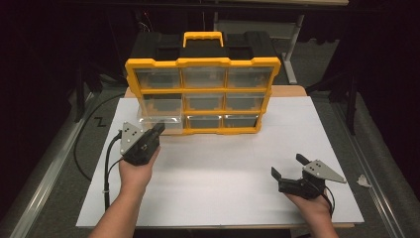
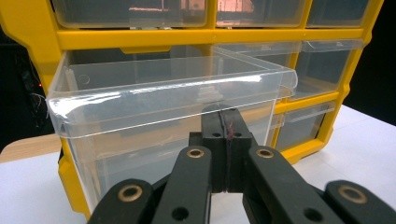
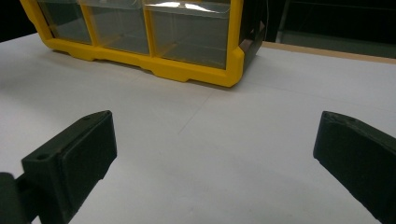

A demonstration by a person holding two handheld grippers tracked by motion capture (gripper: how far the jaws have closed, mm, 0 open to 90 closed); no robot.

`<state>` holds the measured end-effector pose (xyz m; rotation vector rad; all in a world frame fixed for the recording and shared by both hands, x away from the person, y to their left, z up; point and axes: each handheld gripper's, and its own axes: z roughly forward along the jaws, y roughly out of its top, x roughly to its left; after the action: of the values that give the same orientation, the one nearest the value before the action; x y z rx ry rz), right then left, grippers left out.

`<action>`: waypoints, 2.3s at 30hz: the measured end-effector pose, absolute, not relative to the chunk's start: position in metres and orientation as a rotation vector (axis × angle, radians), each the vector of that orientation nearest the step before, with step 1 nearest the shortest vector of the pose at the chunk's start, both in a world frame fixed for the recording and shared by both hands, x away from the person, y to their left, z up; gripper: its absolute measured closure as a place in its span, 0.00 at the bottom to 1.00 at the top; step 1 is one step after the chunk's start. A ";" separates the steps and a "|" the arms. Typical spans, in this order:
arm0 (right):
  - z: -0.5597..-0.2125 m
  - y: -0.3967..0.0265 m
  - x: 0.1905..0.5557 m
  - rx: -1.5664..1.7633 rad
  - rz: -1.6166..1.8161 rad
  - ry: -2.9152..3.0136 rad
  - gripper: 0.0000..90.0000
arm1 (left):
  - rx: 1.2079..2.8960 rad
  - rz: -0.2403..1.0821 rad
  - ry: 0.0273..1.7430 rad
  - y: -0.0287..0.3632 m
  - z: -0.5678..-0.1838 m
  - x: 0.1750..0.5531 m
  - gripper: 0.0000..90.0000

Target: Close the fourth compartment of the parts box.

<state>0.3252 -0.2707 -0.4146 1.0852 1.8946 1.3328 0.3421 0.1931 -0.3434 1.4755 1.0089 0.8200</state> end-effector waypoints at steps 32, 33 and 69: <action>-0.413 -0.271 0.325 1.083 1.337 1.884 0.01 | 1.471 0.836 1.045 0.192 -0.343 0.359 1.00; -0.413 -0.271 0.325 1.083 1.337 1.884 0.01 | 1.471 0.836 1.045 0.192 -0.343 0.359 1.00; -0.414 -0.272 0.326 1.089 1.336 1.888 0.01 | 1.494 0.866 1.111 0.194 -0.337 0.411 1.00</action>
<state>0.3260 -0.2719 -0.4144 1.0892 1.8885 1.3363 0.4114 0.1936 -0.3365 1.4943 1.1110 0.8656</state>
